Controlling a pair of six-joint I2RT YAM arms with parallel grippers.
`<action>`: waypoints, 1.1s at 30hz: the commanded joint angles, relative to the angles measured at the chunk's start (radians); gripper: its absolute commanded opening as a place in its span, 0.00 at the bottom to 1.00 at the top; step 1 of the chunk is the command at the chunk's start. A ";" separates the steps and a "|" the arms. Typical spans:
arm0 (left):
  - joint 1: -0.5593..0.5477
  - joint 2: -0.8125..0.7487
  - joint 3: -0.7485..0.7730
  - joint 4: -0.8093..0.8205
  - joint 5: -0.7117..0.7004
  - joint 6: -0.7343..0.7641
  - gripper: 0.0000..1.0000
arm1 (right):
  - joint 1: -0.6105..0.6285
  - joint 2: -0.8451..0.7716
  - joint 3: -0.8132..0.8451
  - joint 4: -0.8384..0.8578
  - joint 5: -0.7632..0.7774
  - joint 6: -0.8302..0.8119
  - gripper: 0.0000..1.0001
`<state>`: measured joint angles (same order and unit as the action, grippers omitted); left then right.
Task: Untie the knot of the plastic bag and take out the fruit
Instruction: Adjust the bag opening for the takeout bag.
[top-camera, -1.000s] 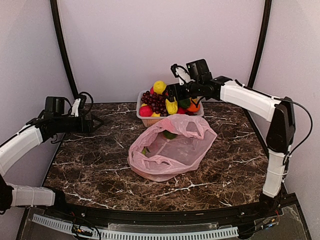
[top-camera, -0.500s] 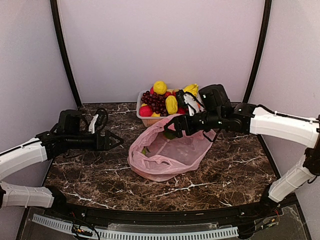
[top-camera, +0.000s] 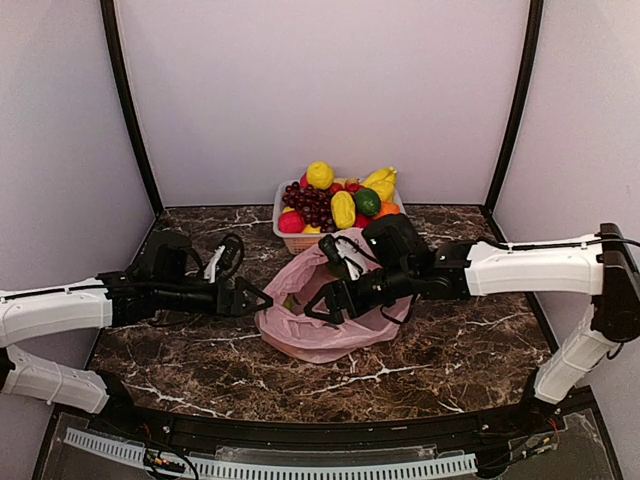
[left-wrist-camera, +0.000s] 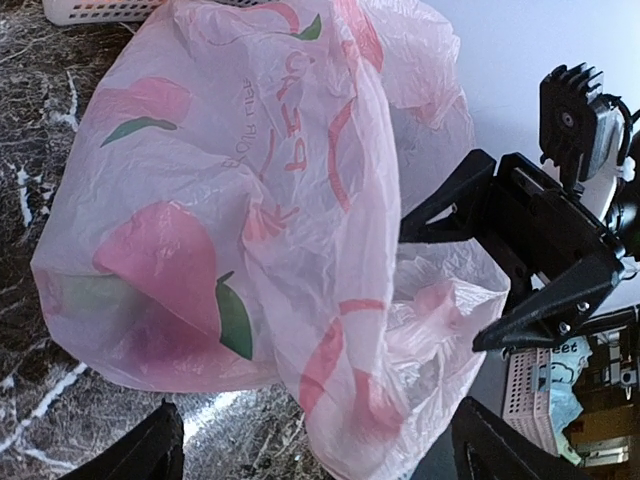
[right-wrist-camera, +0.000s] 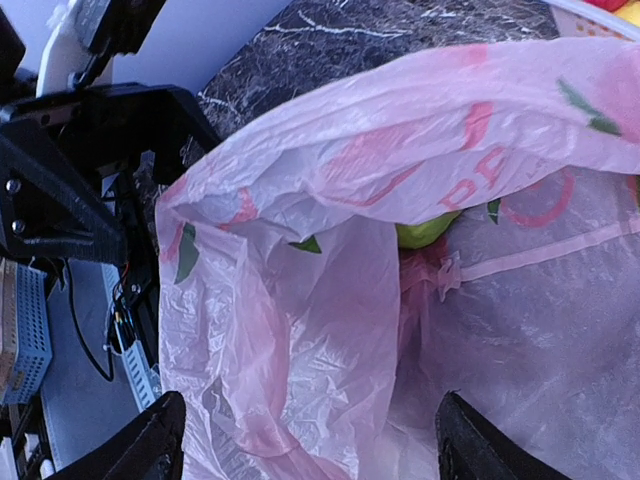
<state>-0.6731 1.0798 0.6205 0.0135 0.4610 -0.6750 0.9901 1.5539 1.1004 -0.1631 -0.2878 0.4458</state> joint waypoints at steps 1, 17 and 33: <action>-0.008 0.109 0.040 0.054 0.105 0.009 0.88 | 0.065 0.048 -0.016 0.045 -0.017 0.056 0.70; -0.022 0.177 0.007 0.226 0.075 -0.028 0.26 | 0.214 0.288 0.263 -0.059 -0.078 0.000 0.21; -0.022 0.098 0.095 -0.035 -0.079 0.080 0.50 | 0.202 0.042 0.187 -0.106 0.228 -0.028 0.77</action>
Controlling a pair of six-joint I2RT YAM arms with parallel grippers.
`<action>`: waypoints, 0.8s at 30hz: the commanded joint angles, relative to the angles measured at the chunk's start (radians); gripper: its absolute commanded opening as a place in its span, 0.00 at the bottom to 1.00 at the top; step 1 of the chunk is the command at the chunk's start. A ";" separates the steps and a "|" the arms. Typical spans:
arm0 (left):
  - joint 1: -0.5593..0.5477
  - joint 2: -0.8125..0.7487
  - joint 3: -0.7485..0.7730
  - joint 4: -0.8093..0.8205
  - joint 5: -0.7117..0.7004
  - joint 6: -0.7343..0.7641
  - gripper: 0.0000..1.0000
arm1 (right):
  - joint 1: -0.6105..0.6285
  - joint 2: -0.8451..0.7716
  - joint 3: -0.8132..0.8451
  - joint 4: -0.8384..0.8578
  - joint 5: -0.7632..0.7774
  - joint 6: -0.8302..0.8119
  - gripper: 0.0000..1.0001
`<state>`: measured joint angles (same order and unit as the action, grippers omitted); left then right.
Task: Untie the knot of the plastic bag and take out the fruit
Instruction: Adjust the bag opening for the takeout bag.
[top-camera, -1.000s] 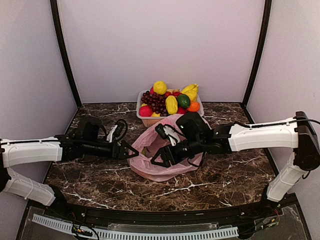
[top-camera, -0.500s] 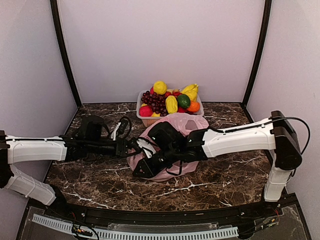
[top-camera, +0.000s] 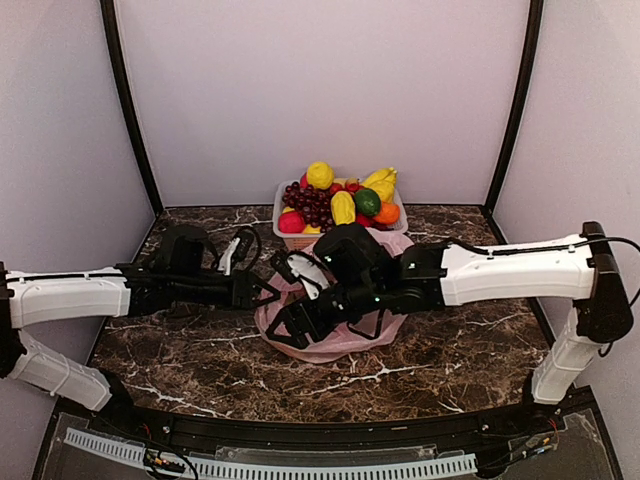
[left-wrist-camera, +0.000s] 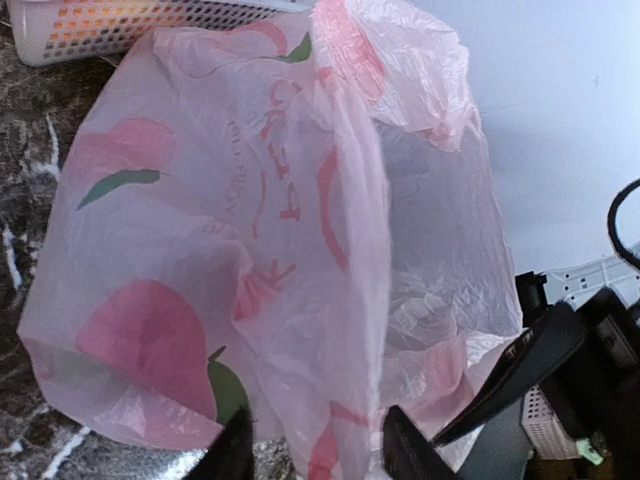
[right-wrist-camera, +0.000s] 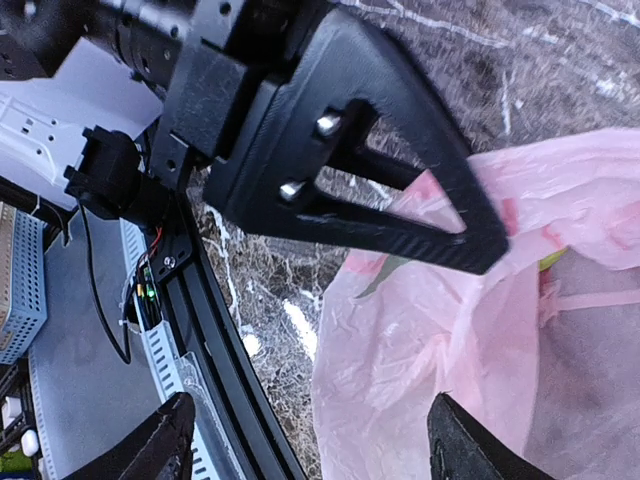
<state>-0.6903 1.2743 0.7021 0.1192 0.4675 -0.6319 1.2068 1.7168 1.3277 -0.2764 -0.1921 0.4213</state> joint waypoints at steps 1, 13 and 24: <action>-0.005 -0.122 0.004 -0.166 -0.102 0.035 0.54 | -0.027 -0.139 -0.053 0.009 0.139 -0.003 0.79; -0.055 -0.162 -0.077 -0.078 -0.115 -0.117 0.76 | -0.190 -0.109 -0.161 -0.035 0.160 0.030 0.67; -0.099 -0.075 -0.088 0.001 -0.112 -0.160 0.76 | -0.105 0.075 -0.023 -0.099 0.070 0.001 0.62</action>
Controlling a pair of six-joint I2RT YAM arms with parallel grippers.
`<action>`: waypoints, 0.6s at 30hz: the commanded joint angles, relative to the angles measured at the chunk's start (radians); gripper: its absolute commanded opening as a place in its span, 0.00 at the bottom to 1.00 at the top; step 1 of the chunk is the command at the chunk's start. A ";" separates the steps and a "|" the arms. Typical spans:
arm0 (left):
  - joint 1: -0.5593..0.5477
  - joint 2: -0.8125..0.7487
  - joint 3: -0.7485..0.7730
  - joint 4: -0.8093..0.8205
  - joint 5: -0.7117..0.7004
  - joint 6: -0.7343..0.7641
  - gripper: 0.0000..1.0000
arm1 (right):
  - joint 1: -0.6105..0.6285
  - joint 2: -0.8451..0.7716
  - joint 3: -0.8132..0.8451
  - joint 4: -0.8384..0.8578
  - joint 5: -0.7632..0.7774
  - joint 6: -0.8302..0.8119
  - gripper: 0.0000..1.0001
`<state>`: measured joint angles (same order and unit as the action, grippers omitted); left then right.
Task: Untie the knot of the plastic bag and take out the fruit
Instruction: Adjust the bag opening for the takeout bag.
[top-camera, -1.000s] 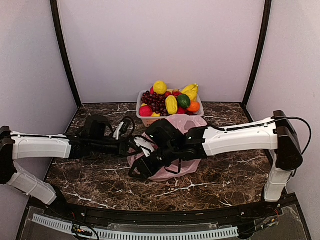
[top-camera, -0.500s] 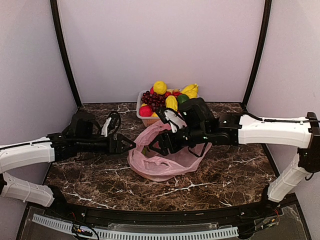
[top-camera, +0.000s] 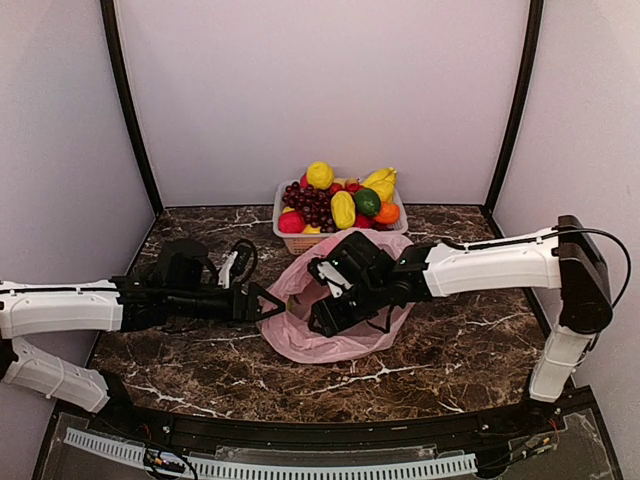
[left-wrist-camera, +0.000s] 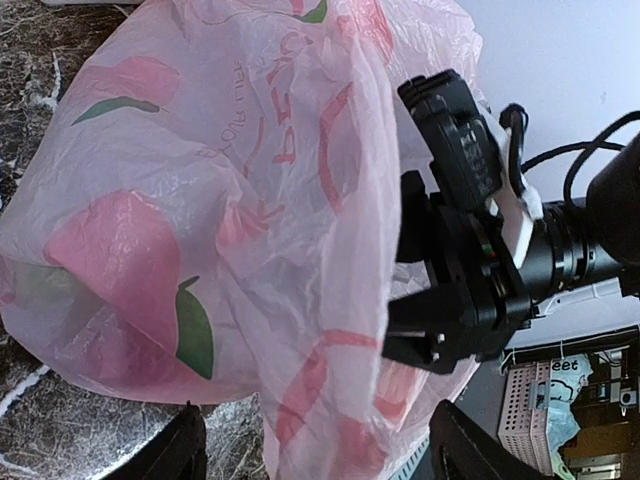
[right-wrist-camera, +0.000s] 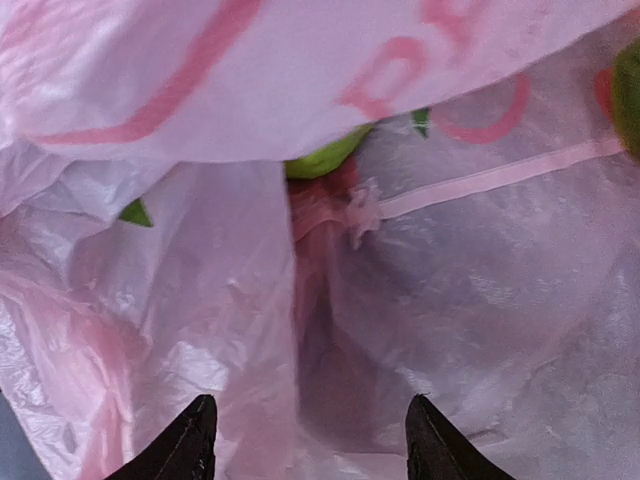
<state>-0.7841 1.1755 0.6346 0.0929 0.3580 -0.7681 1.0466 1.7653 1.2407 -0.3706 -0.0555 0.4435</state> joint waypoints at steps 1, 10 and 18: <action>-0.006 0.032 -0.023 0.027 -0.002 -0.029 0.77 | 0.065 0.032 0.075 -0.004 -0.085 -0.021 0.62; -0.006 0.093 -0.035 0.040 0.015 -0.045 0.81 | 0.110 0.085 0.120 0.039 -0.177 -0.001 0.62; -0.006 0.094 -0.024 -0.076 -0.036 0.017 0.17 | 0.082 0.028 0.066 0.031 -0.083 0.046 0.65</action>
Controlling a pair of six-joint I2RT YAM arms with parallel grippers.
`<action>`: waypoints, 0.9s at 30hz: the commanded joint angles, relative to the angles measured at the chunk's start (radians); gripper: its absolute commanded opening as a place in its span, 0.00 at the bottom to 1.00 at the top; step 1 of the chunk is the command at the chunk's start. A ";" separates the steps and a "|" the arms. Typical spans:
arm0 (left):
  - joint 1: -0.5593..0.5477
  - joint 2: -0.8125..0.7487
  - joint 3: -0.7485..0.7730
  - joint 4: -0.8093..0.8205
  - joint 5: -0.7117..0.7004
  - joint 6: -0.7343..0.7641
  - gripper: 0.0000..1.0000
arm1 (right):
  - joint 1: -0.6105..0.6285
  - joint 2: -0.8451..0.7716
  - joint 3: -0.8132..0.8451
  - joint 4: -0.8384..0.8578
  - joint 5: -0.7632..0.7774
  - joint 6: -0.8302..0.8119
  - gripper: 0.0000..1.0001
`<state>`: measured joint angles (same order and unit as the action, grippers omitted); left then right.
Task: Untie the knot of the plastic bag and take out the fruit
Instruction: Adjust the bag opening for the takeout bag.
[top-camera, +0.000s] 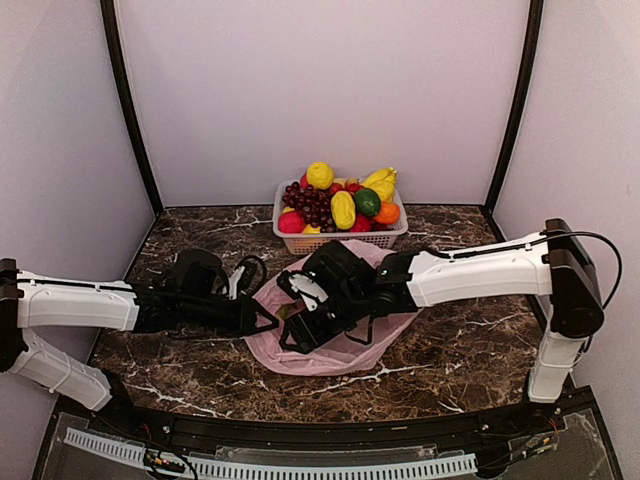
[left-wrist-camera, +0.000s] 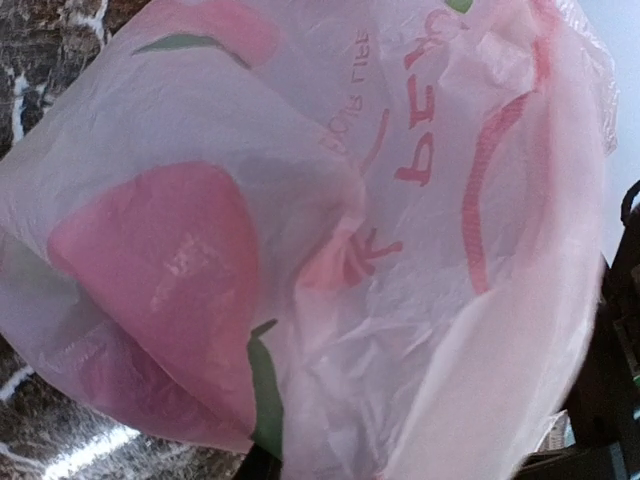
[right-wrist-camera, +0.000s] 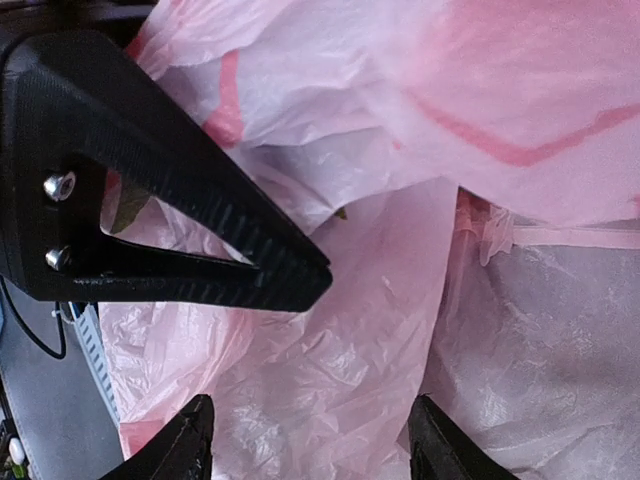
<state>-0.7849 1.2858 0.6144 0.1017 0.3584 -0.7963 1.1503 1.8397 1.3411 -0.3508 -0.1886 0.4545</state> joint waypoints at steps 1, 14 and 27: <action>-0.005 -0.019 -0.008 -0.109 -0.040 0.052 0.10 | -0.036 -0.054 -0.049 0.014 0.054 0.049 0.65; -0.005 -0.019 -0.079 -0.220 -0.132 0.088 0.01 | -0.110 0.059 0.001 0.066 0.082 0.045 0.66; -0.005 0.073 -0.120 -0.166 -0.157 0.114 0.01 | -0.113 0.242 0.140 0.110 0.029 -0.002 0.64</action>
<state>-0.7849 1.3262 0.5205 -0.0528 0.2226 -0.7074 1.0424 2.0396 1.4342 -0.2821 -0.1390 0.4755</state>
